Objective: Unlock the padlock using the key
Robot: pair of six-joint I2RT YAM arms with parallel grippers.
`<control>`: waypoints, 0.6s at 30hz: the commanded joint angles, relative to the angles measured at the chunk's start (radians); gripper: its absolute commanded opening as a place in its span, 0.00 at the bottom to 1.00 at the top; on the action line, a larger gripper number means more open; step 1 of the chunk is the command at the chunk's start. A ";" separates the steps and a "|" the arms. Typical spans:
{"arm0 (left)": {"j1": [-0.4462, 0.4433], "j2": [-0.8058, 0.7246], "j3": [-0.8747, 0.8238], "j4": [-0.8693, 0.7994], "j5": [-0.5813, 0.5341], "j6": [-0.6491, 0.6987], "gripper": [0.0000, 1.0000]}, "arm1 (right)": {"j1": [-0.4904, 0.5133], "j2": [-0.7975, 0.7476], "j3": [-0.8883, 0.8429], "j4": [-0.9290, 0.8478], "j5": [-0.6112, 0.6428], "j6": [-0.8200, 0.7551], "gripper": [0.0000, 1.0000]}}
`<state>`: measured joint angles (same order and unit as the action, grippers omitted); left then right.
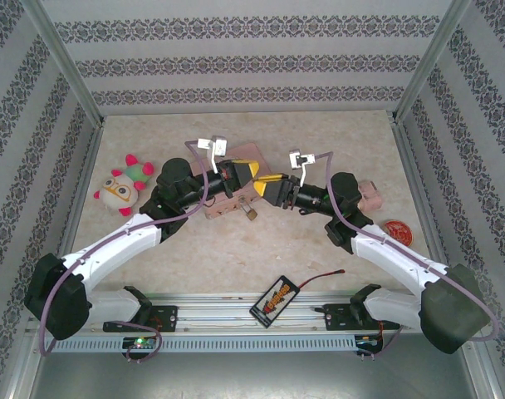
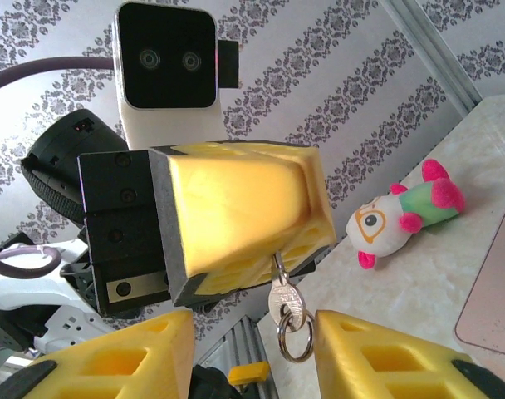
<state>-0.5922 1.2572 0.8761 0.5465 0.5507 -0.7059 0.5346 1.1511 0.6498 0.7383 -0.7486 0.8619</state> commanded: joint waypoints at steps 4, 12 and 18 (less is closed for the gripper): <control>0.014 0.006 0.005 0.112 0.029 -0.052 0.00 | 0.007 0.019 0.014 0.070 0.021 -0.006 0.37; 0.014 0.005 -0.006 0.121 0.031 -0.064 0.00 | 0.007 0.042 0.025 0.097 0.026 0.004 0.30; 0.014 0.007 -0.015 0.136 0.022 -0.069 0.00 | 0.006 0.044 0.027 0.105 0.026 0.009 0.32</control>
<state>-0.5869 1.2621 0.8734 0.6086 0.5613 -0.7616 0.5350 1.1942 0.6521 0.7849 -0.7296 0.8677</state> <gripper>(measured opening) 0.052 0.313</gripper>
